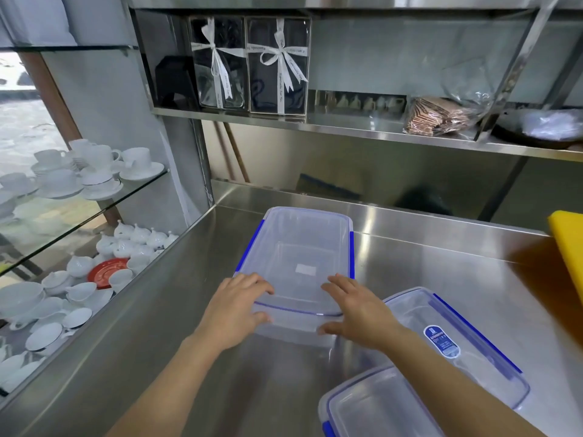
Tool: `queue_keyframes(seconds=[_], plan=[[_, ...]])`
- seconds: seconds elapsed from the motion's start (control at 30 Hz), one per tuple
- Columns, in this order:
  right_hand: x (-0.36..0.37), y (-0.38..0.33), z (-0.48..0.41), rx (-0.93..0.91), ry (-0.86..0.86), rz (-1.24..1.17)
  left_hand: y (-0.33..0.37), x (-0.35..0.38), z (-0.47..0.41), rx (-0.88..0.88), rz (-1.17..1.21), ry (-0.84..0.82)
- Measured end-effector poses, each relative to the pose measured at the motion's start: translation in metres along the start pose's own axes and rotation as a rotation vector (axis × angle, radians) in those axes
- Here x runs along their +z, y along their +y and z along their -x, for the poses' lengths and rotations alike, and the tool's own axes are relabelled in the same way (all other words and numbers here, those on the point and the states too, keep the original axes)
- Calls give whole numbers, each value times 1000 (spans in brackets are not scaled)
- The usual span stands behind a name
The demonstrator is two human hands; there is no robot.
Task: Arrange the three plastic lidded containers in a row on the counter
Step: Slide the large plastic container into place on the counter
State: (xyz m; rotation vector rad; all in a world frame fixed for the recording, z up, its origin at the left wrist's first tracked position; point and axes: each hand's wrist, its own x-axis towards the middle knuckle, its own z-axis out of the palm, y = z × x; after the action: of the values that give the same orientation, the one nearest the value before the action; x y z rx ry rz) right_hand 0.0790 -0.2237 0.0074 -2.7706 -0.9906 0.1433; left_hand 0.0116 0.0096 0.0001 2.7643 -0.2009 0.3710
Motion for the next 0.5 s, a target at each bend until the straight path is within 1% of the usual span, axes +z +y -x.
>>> queue_keyframes(seconds=[0.03, 0.1, 0.17, 0.23, 0.27, 0.3, 0.4, 0.5], plan=[[0, 0, -5, 8, 42, 25, 0, 5, -4, -6, -29, 64], [1, 2, -14, 23, 106, 76, 2, 11, -13, -37, -47, 134], [4, 4, -23, 34, 126, 114, 6, 16, -21, -61, -61, 171], [7, 7, -32, 54, 124, 139, 10, 23, -29, -34, -129, 226], [8, 9, -36, 70, 118, 148, 11, 26, -33, -30, -160, 214], [8, 11, -40, 91, 104, 151, 12, 29, -35, -46, -168, 159], [6, 18, -49, 162, 10, 164, 2, 46, -37, -99, -257, -53], [5, 19, -52, 195, -52, 236, -1, 51, -36, -142, -333, -159]])
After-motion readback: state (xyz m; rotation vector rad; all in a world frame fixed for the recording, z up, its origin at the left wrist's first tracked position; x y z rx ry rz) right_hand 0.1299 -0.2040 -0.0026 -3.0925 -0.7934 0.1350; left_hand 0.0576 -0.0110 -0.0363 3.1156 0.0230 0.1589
